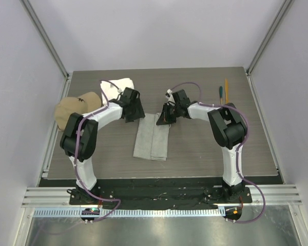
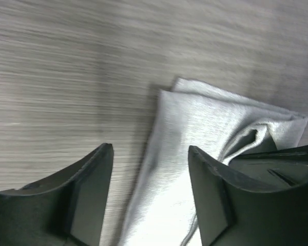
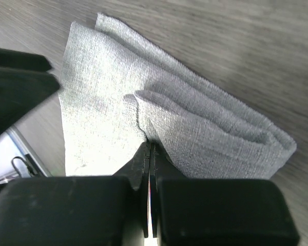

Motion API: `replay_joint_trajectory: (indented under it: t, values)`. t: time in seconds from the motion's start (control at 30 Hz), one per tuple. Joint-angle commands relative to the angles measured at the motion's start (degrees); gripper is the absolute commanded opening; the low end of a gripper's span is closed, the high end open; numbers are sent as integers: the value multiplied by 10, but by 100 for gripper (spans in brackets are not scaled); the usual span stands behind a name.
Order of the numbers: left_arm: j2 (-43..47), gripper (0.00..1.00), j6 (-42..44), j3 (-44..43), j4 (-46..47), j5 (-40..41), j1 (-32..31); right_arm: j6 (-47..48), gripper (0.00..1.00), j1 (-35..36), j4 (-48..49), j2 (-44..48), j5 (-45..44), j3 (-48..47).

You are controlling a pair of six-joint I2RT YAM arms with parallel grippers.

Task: Fold the napkin into a case and place the utensils inside
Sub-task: Rotate the 2/3-rectangle-folded napkin at the center of the board.

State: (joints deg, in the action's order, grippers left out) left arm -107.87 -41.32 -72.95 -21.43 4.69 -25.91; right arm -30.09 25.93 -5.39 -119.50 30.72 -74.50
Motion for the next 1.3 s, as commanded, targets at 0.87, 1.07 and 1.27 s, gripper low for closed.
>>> replay_joint_trajectory:
  t: [0.87,1.07,1.27]
  values:
    - [197,47,-59,360,164,-174,17,28,2,73,-36,137,-21,113]
    - [218,39,-118,426,189,-173,-25,50,2,75,-28,161,-66,181]
    - [262,41,-165,478,206,-154,-107,105,2,72,-66,163,-123,194]
